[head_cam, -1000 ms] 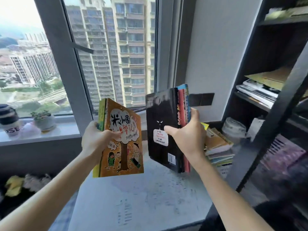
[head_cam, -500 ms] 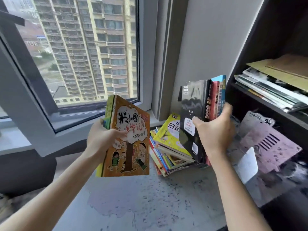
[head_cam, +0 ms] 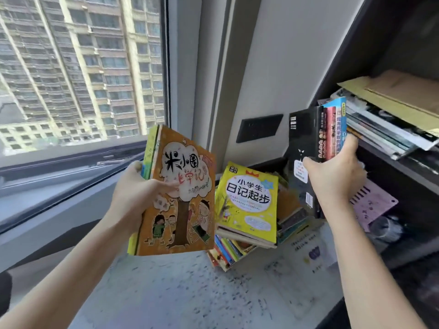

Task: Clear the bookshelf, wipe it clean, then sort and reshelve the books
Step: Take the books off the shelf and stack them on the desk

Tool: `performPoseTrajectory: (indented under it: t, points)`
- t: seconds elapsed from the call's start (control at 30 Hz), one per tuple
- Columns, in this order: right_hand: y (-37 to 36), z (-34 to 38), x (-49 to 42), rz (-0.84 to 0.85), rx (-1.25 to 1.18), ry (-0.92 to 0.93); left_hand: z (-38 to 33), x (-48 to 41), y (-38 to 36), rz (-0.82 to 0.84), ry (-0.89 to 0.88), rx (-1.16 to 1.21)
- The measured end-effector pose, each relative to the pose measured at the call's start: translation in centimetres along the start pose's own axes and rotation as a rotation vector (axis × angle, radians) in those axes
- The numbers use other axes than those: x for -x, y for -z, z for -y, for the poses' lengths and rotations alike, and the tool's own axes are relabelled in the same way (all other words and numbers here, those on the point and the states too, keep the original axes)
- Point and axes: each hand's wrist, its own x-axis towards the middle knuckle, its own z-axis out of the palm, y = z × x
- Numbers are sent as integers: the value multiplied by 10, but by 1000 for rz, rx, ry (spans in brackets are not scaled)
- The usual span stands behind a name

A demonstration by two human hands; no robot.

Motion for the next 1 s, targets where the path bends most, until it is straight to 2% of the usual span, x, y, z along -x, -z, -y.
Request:
performPoseTrajectory:
  t: [0.13,0.27,0.33,0.4,0.53,0.6,0.67,0.73,0.87,0.93,1.0]
  points:
    - [-8,-17,-18,-22,84,-80,-24,-21,-36,146,-2,154]
    - [-19,-33,-27,-20,142,-115,-1,-55,-99,319,267,274]
    - [-27,-42,-30,-10,157,-116,25,-68,-123,329,361,218]
    - [-32,-51,-32,1,183,-113,51,-78,-135,274,361,30]
    - [-46,-63,-40,61,323,-110,62,-98,-133,225,129,-667]
    - [-58,-65,-46,143,422,-108,53,-96,-132,138,-41,-1015]
    - [-73,-66,-55,237,525,-65,46,-90,-140,90,-264,-1208]
    - [-88,-68,-61,340,619,32,43,-82,-151,176,-480,-1239]
    - [-114,-74,-71,460,780,227,49,-86,-180,584,-849,-1236]
    - [-124,-77,-74,470,841,291,57,-93,-192,735,-902,-1264]
    - [-137,-80,-75,469,879,335,66,-101,-199,766,-905,-1265]
